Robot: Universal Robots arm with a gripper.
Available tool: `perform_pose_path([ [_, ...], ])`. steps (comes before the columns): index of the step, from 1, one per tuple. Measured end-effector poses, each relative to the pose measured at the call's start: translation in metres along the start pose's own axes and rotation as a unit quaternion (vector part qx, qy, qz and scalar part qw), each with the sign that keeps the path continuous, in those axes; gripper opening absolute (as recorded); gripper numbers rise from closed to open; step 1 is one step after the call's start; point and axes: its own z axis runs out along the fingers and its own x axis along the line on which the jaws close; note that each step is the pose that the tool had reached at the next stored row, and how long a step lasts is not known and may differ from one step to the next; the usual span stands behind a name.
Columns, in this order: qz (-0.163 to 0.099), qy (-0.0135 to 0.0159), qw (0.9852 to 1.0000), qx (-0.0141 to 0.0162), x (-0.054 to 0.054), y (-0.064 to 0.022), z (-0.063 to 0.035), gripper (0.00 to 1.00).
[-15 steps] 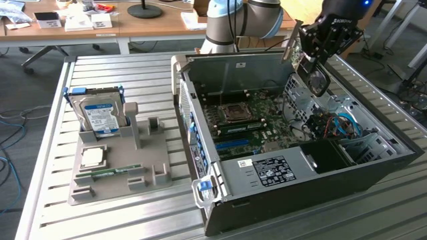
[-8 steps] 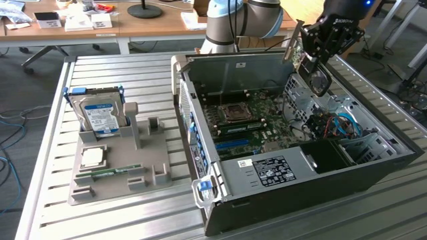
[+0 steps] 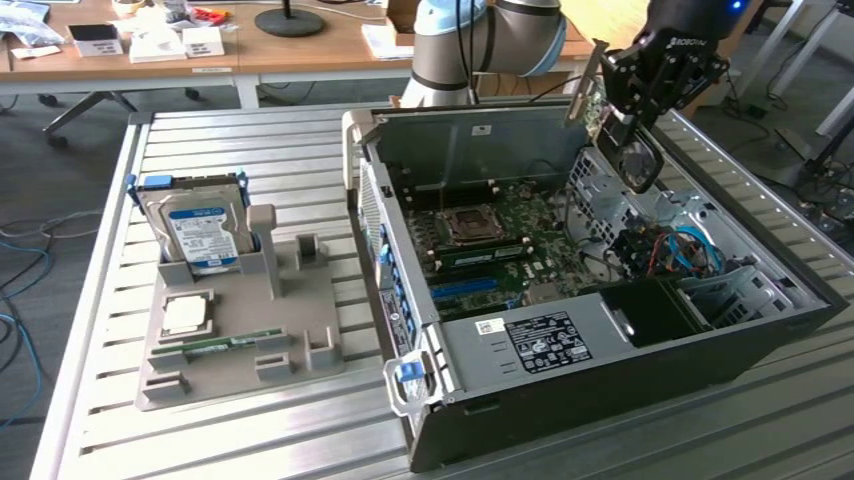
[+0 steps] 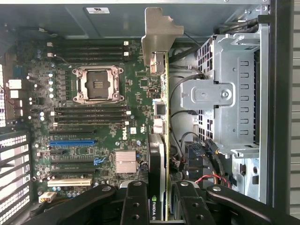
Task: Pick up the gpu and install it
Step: 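Insert the gpu into the slot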
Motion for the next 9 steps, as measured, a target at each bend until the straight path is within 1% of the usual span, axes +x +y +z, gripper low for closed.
perform_pose_path([
  [4, -0.004, 0.0002, 1.0000, 0.0000, 0.0000, 0.0000, 0.0000, 0.27],
  [7, -0.024, 0.0008, 0.9997, -0.0005, 0.0000, 0.0000, 0.0001, 0.27],
  [9, -0.041, 0.0014, 0.9991, -0.0007, 0.0000, 0.0000, 0.0001, 0.27],
])
